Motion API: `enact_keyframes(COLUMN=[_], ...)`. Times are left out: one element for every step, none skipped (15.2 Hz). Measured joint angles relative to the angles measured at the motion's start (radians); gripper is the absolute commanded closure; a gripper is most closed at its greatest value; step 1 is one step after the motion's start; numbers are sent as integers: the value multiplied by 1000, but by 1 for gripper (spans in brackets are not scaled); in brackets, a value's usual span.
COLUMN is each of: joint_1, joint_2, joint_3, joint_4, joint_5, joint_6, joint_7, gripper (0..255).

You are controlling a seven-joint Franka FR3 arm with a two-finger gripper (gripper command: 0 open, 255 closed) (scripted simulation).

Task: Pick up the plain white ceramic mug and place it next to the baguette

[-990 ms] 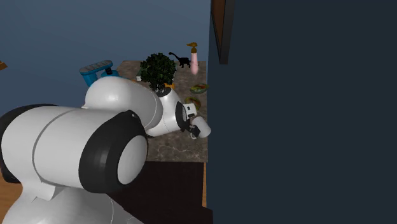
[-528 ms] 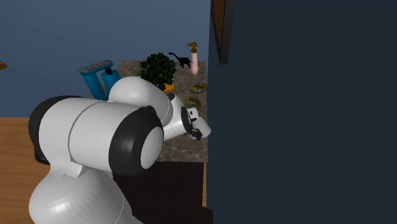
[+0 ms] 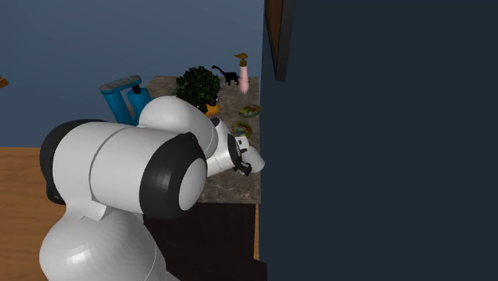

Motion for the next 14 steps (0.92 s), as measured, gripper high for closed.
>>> enact_keyframes(joint_1=[0,0,0,0,0,0,1,1,0,0,0,0,0,1], joint_2=[-1,-1,-1,0,-1,0,-1,0,0,-6,-17,-29,-41,-51], joint_3=[0,0,0,0,0,0,0,0,0,2,5,7,9,11], joint_4=[1,0,0,1,1,1,1,1,1,0,-1,-2,-3,-1], joint_5=[0,0,0,-1,-1,-1,0,-1,0,8,24,40,56,72], joint_6=[1,1,1,0,0,0,0,0,0,-4,-13,-22,-31,-41], joint_7=[0,0,1,1,1,1,1,1,1,-7,-20,-36,-48,-63], gripper=[255,255,255,255,255,255,255,255,255,255,255,255,255,255])
